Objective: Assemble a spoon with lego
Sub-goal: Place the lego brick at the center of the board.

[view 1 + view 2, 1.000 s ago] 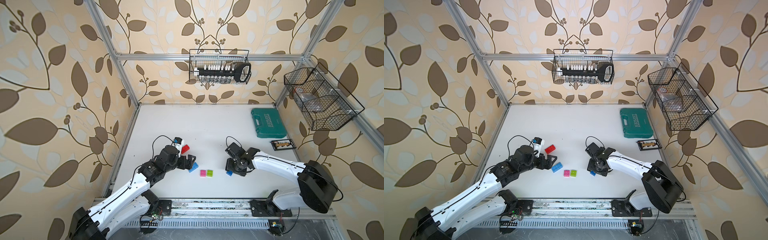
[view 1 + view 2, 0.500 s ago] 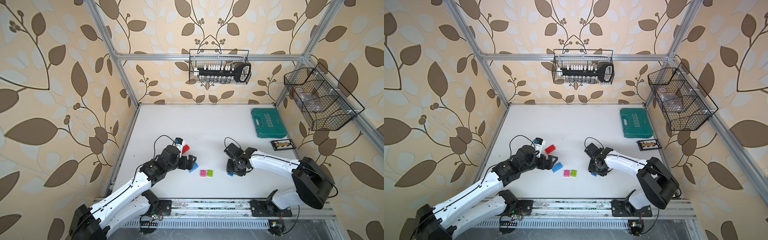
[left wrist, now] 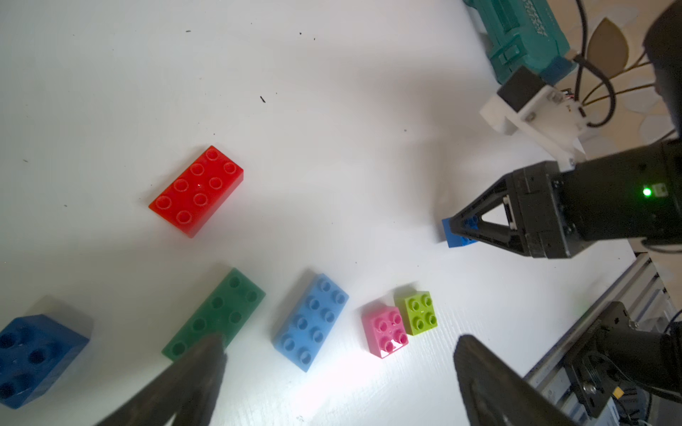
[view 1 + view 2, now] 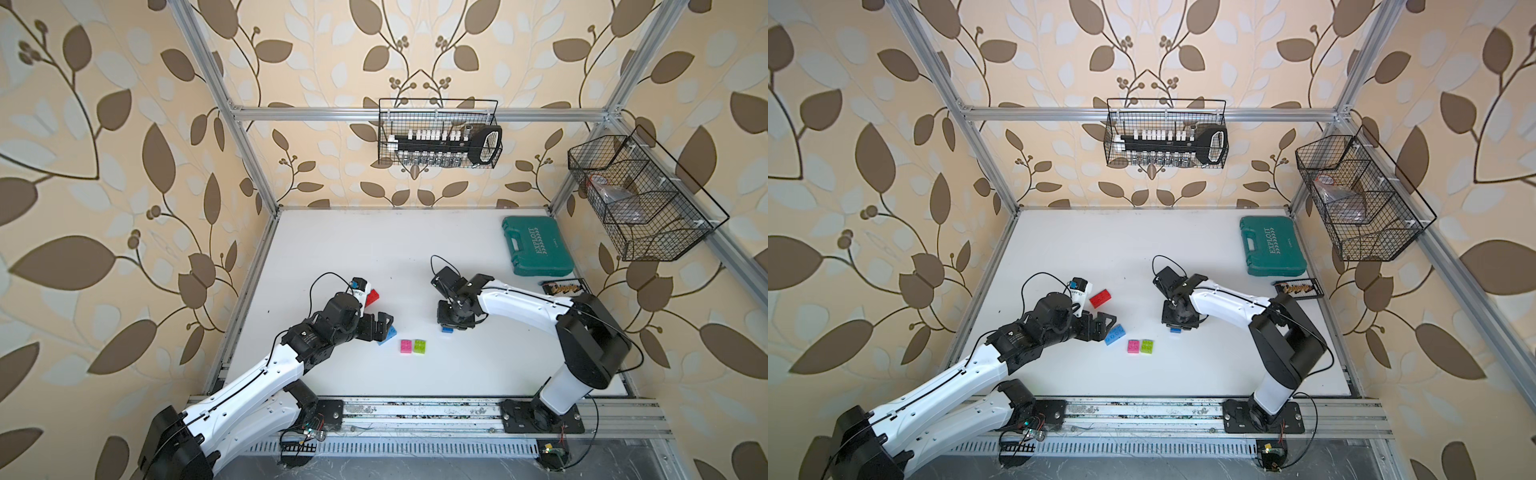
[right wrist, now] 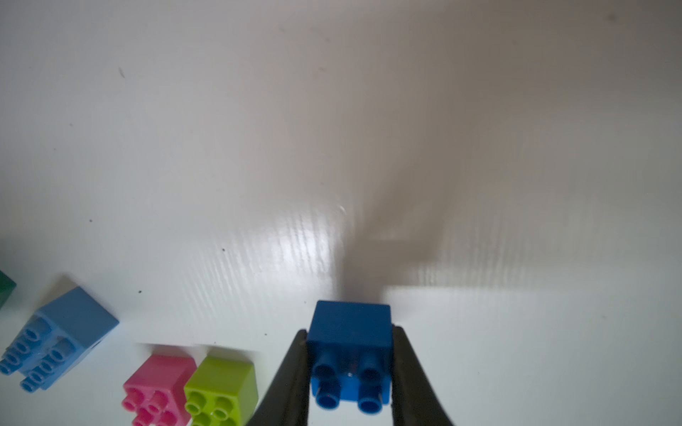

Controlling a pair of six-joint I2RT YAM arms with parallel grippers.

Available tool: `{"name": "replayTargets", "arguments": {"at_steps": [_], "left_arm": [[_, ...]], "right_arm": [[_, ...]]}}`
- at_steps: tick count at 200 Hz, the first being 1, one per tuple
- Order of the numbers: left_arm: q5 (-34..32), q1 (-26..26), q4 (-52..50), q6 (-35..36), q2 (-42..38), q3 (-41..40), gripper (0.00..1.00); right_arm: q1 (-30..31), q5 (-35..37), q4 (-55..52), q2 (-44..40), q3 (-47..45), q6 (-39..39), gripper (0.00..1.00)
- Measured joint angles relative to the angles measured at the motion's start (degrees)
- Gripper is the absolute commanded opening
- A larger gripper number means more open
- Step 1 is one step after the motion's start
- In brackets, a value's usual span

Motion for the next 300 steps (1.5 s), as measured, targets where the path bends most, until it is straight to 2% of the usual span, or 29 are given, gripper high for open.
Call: {"name": "replayTargets", "arguments": {"at_steps": [36, 78, 114, 159, 181, 222, 252, 300], "left_arm": [[-0.1, 0.0, -0.1, 0.0, -0.2, -0.3, 0.99], [-0.3, 0.0, -0.7, 0.0, -1.3, -0.4, 0.99], [-0.3, 0.0, -1.1, 0.0, -1.3, -0.4, 0.99], [-2.1, 0.0, -2.6, 0.0, -1.3, -0.4, 0.99], [-3.5, 0.0, -4.1, -0.2, -1.4, -0.2, 0.99], [-4.2, 0.2, -4.1, -1.1, -2.1, -0.2, 0.99], [-4.2, 0.2, -4.2, -1.6, -2.8, -0.2, 0.99], [-4.6, 0.2, -5.0, -1.8, -5.6, -0.4, 0.99]], "right_arm": [[-1.2, 0.0, -1.4, 8.4, 8.0, -5.1, 0.27], [-1.4, 0.3, -3.2, 10.5, 10.9, -7.2, 0.36], [-1.9, 0.3, -3.6, 10.8, 11.9, -8.1, 0.50], [-1.6, 1.3, -5.5, 9.4, 11.9, -8.0, 0.51], [0.9, 2.5, -6.7, 5.2, 11.5, -6.6, 0.51], [10.7, 2.6, -6.5, -3.5, 7.1, -0.2, 0.51], [14.4, 2.0, -6.3, -0.6, 6.3, 3.3, 0.53], [15.1, 0.5, -5.7, 3.7, 6.3, 4.3, 0.53]]}}
